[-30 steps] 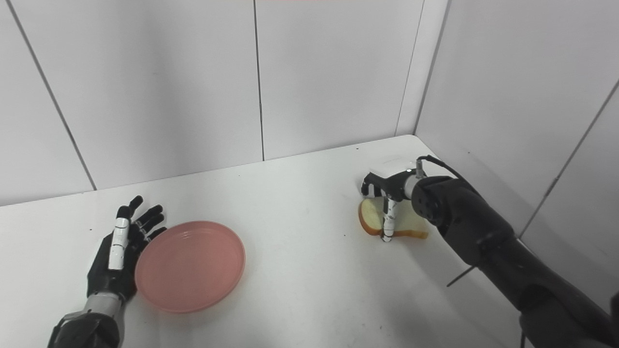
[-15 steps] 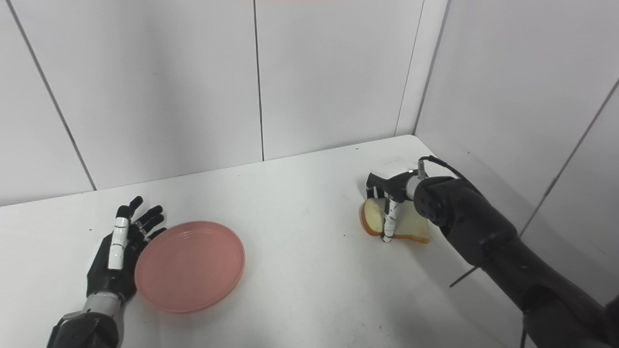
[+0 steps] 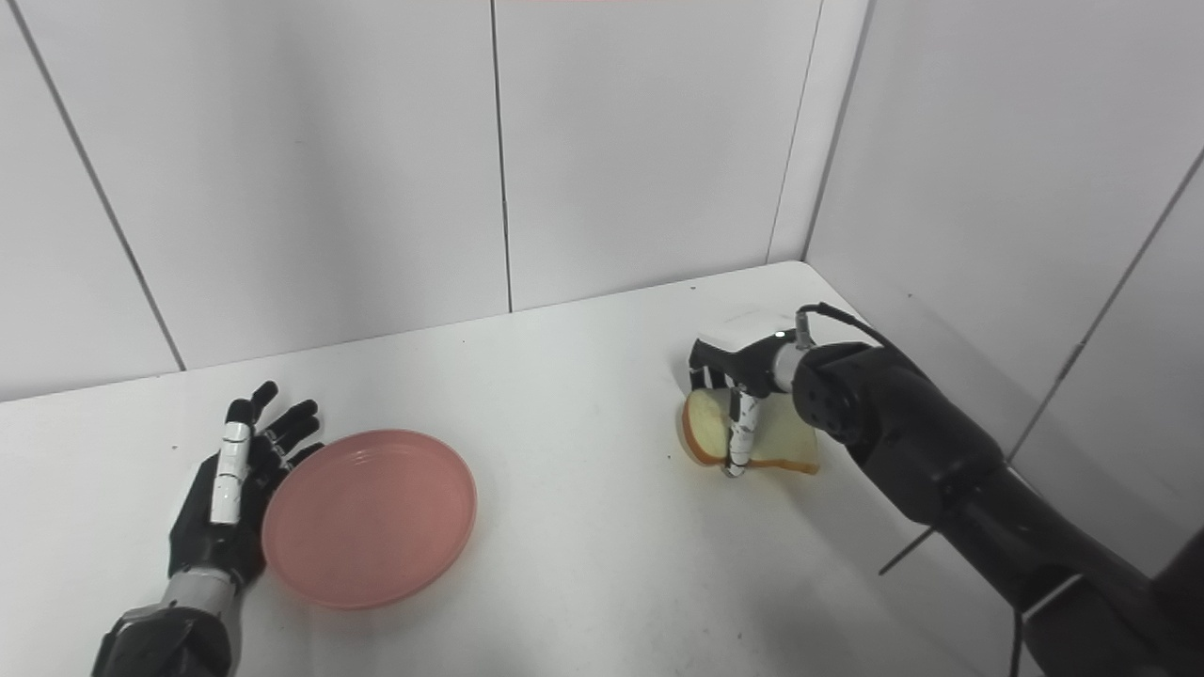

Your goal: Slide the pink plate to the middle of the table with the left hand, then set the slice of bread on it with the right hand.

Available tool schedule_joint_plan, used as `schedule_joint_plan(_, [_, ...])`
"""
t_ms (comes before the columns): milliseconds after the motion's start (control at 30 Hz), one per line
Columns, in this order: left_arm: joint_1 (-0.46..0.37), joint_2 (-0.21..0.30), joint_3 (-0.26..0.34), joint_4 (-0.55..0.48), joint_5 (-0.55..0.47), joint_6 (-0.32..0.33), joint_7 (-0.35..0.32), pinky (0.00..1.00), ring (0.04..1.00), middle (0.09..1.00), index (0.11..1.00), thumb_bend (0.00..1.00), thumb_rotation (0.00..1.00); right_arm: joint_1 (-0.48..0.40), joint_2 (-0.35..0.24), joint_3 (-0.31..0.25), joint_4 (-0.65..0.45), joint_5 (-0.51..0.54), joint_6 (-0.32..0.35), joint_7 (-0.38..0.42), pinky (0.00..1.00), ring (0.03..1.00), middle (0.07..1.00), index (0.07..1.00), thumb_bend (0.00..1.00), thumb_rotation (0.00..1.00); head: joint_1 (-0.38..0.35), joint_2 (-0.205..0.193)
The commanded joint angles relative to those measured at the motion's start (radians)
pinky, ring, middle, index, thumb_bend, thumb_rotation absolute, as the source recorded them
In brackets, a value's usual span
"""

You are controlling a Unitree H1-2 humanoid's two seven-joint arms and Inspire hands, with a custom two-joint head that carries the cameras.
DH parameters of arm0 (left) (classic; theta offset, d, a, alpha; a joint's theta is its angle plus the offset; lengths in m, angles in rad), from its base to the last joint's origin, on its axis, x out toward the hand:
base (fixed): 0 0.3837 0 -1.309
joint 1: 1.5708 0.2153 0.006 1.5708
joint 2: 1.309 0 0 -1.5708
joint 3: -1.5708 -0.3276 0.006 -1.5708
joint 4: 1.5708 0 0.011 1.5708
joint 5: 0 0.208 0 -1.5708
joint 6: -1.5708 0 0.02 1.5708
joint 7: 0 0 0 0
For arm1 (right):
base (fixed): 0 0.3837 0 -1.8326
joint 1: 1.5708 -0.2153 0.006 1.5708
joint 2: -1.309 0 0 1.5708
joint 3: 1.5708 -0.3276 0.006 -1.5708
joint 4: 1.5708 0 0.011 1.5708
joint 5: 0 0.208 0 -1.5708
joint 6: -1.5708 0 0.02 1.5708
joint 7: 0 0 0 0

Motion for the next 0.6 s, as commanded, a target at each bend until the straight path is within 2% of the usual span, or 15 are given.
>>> schedule_joint_plan(0, [0.035,-0.004,-0.011,0.030,0.012,0.086,0.011,0.78,0.857,0.813,0.936,0.73,0.88,-0.066,-0.025,-0.028,-0.062,0.004,-0.015,0.008,0.35,0.403,0.463,0.499,0.53,0.00,0.002,0.001])
schedule_joint_plan(67, [0.035,-0.006,-0.012,0.033,0.012,0.084,0.013,0.78,0.855,0.810,0.932,0.73,0.88,-0.078,-0.019,-0.030,-0.108,0.009,-0.012,0.026,0.36,0.402,0.459,0.503,0.53,0.00,0.007,0.001])
schedule_joint_plan(233, [0.035,-0.017,-0.015,0.044,0.014,0.077,0.021,0.78,0.852,0.806,0.924,0.74,0.87,-0.112,0.002,-0.025,-0.206,0.020,-0.034,0.060,0.31,0.374,0.447,0.513,0.53,0.00,0.033,0.002])
schedule_joint_plan(367, [0.037,-0.028,-0.030,0.047,0.029,0.062,0.032,0.78,0.853,0.813,0.931,0.74,0.87,-0.126,0.017,-0.028,-0.263,0.023,-0.017,0.091,0.31,0.380,0.449,0.509,0.53,0.00,0.075,0.001])
schedule_joint_plan(400, [0.036,-0.034,-0.032,0.052,0.030,0.059,0.036,0.78,0.852,0.814,0.932,0.74,0.87,-0.131,0.024,-0.030,-0.282,0.024,-0.010,0.100,0.31,0.383,0.451,0.508,0.53,0.00,0.114,0.001])
schedule_joint_plan(467, [0.033,-0.047,-0.037,0.061,0.036,0.055,0.046,0.79,0.846,0.803,0.948,0.74,0.87,-0.140,0.040,-0.034,-0.314,0.035,-0.010,0.110,0.35,0.428,0.482,0.487,0.53,0.00,0.148,-0.001])
schedule_joint_plan(567, [0.031,-0.067,-0.043,0.074,0.045,0.046,0.061,0.79,0.841,0.801,0.950,0.74,0.87,-0.154,0.062,-0.030,-0.332,0.033,-0.027,0.119,0.36,0.438,0.484,0.488,0.53,0.00,0.216,-0.007])
